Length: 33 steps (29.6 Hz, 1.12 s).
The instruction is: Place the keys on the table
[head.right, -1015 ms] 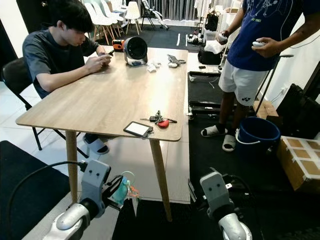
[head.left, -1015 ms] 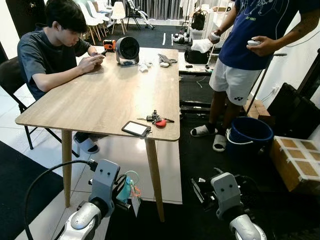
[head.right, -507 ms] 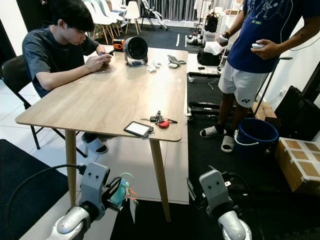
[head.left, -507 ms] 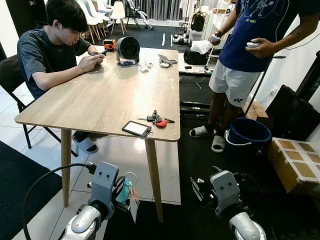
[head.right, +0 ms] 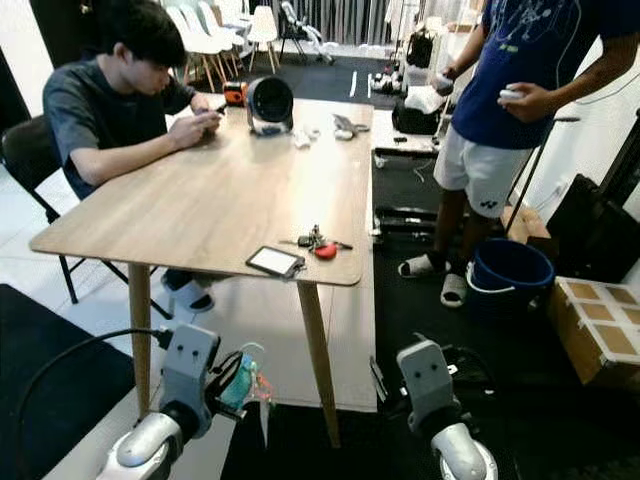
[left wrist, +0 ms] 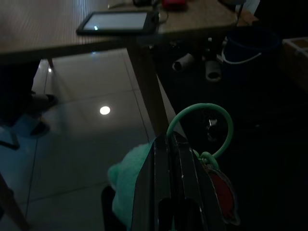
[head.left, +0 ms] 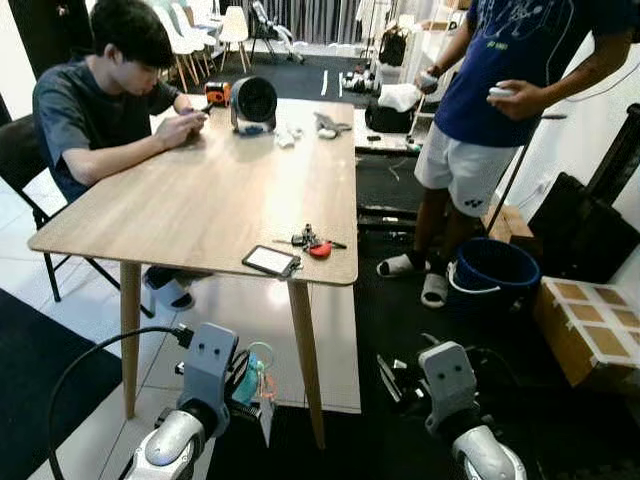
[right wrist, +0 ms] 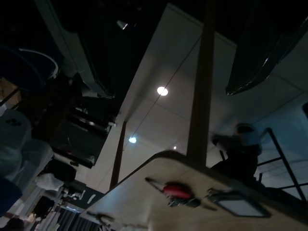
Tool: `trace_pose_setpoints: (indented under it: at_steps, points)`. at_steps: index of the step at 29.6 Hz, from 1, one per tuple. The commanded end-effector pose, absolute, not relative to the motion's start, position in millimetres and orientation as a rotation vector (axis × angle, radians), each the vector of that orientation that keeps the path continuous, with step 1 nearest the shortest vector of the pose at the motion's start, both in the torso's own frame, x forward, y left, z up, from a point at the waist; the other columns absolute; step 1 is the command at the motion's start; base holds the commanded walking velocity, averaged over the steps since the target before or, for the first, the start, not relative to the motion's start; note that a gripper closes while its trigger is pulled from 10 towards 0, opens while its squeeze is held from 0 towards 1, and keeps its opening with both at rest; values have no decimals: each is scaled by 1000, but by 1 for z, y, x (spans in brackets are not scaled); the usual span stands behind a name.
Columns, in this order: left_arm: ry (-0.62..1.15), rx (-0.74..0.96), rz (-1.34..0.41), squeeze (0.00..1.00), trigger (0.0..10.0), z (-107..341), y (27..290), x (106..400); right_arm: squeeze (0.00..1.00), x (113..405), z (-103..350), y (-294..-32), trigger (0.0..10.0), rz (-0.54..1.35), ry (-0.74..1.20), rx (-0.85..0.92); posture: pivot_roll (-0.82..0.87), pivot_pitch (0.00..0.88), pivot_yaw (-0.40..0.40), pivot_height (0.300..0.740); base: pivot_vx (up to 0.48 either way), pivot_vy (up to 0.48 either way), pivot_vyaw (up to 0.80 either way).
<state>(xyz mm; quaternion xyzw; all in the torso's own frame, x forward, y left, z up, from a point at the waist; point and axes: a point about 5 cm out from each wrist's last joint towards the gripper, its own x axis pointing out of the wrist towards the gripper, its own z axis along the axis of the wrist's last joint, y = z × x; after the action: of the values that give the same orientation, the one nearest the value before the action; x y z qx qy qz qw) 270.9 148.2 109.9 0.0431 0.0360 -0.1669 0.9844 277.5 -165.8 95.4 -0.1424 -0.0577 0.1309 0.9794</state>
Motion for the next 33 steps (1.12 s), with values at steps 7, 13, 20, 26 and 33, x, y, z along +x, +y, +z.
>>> trace_pose_setpoints:
  at_steps: [7, 13, 20, 26, 33]
  points:
    - [57, 85, -331, 0, 10000, 111, 147, 273, 0, 276, 92, -168, 10000, 260, -100, -291, 7, 92, -36, 740, 477, 0, 0]
    - [61, 87, -320, 0, 10000, 110, 149, 272, 0, 276, 94, -167, 10000, 266, -113, -301, 12, 94, -37, 740, 475, 0, 0]
    - [21, 66, -235, 0, 10000, 121, 161, 277, 0, 288, 127, -164, 10000, 245, -234, -295, 10, 96, -32, 740, 94, 0, 0]
    - [-3, 68, -203, 0, 10000, 128, 168, 280, 0, 290, 136, -163, 10000, 244, -264, -287, 10, 96, -32, 740, 0, 0, 0]
    - [-75, 73, -92, 0, 10000, 141, 184, 283, 0, 289, 139, -162, 10000, 246, -271, -284, 10, 100, -28, 740, 0, 0, 0]
